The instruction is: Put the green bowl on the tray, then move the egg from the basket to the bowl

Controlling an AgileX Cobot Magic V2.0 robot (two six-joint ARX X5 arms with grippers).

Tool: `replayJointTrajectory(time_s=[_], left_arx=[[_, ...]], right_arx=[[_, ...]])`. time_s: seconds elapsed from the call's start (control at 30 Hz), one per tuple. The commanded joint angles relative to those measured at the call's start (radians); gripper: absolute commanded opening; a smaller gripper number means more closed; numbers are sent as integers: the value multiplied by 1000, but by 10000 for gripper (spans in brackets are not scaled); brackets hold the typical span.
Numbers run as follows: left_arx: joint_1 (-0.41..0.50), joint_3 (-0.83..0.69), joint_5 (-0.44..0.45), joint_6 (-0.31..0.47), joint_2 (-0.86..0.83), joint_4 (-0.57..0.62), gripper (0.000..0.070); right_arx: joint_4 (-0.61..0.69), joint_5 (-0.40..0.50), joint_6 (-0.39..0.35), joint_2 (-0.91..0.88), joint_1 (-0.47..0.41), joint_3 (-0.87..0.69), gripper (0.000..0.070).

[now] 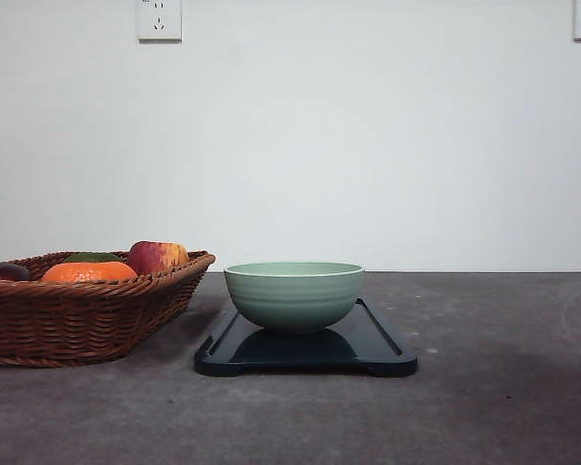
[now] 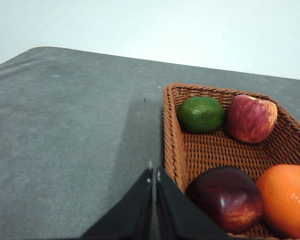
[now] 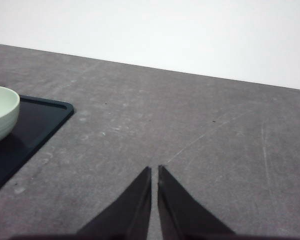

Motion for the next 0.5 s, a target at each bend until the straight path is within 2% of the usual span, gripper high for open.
replayJointTrajectory(time_s=[0.0, 0.47], left_arx=[[1, -18, -2, 18, -1, 11, 0], [1, -18, -2, 18, -1, 11, 0]], right_arx=[[10, 3, 17, -1, -1, -4, 15], [10, 3, 17, -1, -1, -4, 15]])
